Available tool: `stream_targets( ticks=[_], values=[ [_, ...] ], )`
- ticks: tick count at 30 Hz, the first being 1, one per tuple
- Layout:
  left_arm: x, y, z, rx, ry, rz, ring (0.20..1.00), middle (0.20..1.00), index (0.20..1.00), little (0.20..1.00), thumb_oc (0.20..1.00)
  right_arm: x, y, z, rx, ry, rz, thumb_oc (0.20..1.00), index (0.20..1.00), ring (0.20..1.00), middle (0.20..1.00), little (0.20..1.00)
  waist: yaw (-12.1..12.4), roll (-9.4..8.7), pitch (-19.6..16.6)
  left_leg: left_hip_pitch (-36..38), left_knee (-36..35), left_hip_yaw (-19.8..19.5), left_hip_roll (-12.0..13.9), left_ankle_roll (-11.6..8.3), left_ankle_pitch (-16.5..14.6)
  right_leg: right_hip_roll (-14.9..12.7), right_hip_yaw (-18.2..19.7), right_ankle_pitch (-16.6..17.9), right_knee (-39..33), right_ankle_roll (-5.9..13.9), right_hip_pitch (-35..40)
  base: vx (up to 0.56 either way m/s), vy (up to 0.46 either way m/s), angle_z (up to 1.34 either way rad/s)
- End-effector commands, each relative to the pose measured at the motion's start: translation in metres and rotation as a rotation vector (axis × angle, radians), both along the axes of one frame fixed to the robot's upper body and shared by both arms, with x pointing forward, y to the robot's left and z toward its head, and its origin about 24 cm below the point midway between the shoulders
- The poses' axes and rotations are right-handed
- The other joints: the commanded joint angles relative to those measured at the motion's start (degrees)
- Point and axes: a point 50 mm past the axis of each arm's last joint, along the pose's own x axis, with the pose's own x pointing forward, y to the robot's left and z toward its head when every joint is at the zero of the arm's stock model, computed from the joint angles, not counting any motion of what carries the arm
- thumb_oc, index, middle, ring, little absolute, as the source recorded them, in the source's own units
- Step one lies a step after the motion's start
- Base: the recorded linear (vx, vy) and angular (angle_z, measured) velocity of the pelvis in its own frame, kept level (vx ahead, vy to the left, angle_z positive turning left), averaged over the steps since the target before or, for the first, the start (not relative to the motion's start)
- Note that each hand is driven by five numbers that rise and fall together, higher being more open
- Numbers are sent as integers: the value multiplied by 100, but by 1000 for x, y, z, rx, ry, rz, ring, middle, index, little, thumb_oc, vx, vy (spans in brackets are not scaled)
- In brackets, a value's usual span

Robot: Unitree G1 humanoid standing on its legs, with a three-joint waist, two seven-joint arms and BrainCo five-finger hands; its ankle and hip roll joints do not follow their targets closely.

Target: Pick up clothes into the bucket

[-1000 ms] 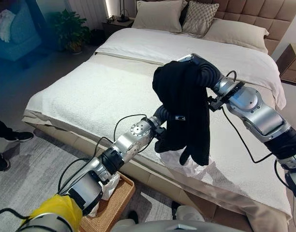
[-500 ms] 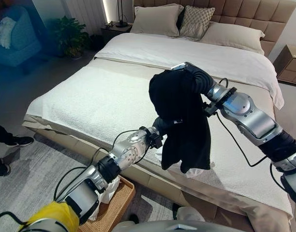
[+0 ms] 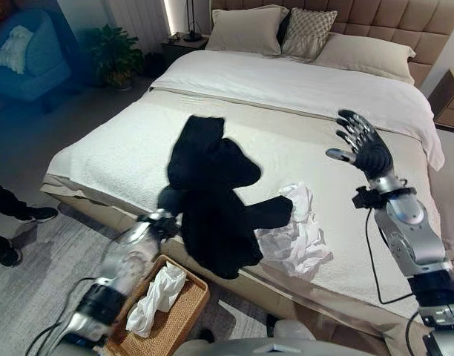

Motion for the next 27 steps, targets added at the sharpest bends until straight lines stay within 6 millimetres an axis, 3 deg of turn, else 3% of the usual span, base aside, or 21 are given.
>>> stream_targets(
  ticks=[1, 2, 4, 5, 8, 9, 10, 16, 17, 20, 21, 24, 26, 27],
  values=[
    [-2, 19, 59, 164, -319, 130, 200, 200, 200, 200, 200, -7, -12, 0, -14, -76, -142, 1000, 1000, 1000, 1000, 1000, 183, -210, 30, -504, 822, -166, -185, -31, -585, -316, -373, -155, 96, 267, 211, -21, 3, 4],
    [-2, 19, 59, 165, -318, 131, 200, 200, 200, 200, 200, -7, -12, -1, -14, -75, -141, 1000, 1000, 1000, 1000, 1000, 178, -213, 21, -508, 827, -168, -185, -31, -588, -317, -375, -159, 99, 266, 209, -35, 9, 8],
    [-12, 34, 66, 277, -360, 233, 200, 200, 200, 200, 200, -21, -19, -32, 41, 18, -215, 1000, 1000, 1000, 1000, 1000, 169, -201, 97, -593, 875, -194, -184, -36, -583, -311, -382, -168, 158, 251, 129, -69, 11, 10],
    [-18, 47, 71, 319, -387, 320, 200, 200, 200, 200, 200, -33, -22, -57, 33, 117, -242, 1000, 1000, 1000, 1000, 1000, 163, -198, 225, -703, 943, -219, -178, -45, -573, -305, -382, -164, 220, 235, 25, -117, 7, 12],
    [-24, 61, 72, 394, -389, 433, 200, 200, 200, 200, 200, -51, -25, -90, 53, 243, -274, 1000, 1000, 1000, 1000, 1000, 129, -204, 448, -937, 1070, -254, -188, -67, -549, -291, -388, -162, 344, 206, -214, -127, 0, 10],
    [-24, 61, 72, 395, -389, 433, 200, 200, 200, 200, 200, -51, -25, -90, 53, 243, -274, 1000, 1000, 1000, 1000, 1000, 127, -205, 440, -954, 1082, -256, -188, -68, -553, -292, -389, -168, 357, 205, -230, -140, -6, 5],
    [-28, 69, 68, 429, -369, 487, 200, 200, 200, 200, 200, -62, -26, -107, 80, 313, -284, 1000, 1000, 1000, 1000, 1000, 116, -203, 598, -1108, 1158, -277, -184, -79, -523, -297, -391, -157, 476, 192, -401, -81, -2, 4],
    [-36, 89, 61, 585, -314, 625, 200, 200, 200, 200, 200, -83, -37, -137, 48, 461, -344, 1000, 1000, 1000, 1000, 1000, 86, -202, 911, -1498, 1308, -315, -157, -96, -453, -338, -414, -165, 778, 187, -827, -87, 3, 3],
    [-39, 96, 57, 705, -277, 672, 200, 200, 200, 200, 200, -90, -41, -144, 40, 496, -381, 1000, 1000, 1000, 1000, 1000, 81, -194, 1044, -1624, 1353, -319, -145, -101, -431, -374, -419, -156, 852, 192, -972, -42, 2, 1],
    [-41, 100, 53, 725, -256, 692, 200, 200, 200, 200, 200, -93, -46, -150, 22, 529, -406, 1000, 1000, 1000, 1000, 1000, 69, -189, 1141, -1755, 1394, -316, -143, -108, -402, -396, -430, -150, 907, 198, -1113, -21, 6, 1],
    [-42, 106, 42, 772, -194, 716, 200, 200, 200, 200, 200, -99, -50, -160, 0, 587, -431, 1000, 1000, 1000, 1000, 1000, 68, -211, 1273, -1841, 1465, -310, -133, -113, -424, -402, -415, -173, 986, 198, -1207, 0, 0, 0],
    [-42, 107, 38, 760, -173, 720, 200, 200, 200, 200, 200, -100, -53, -163, -19, 610, -451, 1000, 1000, 1000, 1000, 1000, 64, -231, 1365, -1972, 1497, -322, -143, -115, -370, -415, -413, -124, 987, 198, -1321, 0, 0, 0],
    [-41, 110, 19, 761, -87, 727, 200, 200, 200, 200, 200, -106, -56, -173, -66, 680, -462, 1000, 1000, 1000, 1000, 1000, 65, -278, 1566, -2099, 1601, -328, -132, -124, -388, -430, -421, -137, 1069, 203, -1430, -13, 16, 3],
    [-40, 110, 19, 761, -88, 728, 200, 200, 200, 200, 200, -106, -56, -173, -66, 679, -462, 1000, 1000, 1000, 1000, 1000, 63, -278, 1556, -2119, 1584, -330, -136, -122, -356, -433, -423, -107, 1047, 203, -1446, 0, 0, 0]
  ],
)
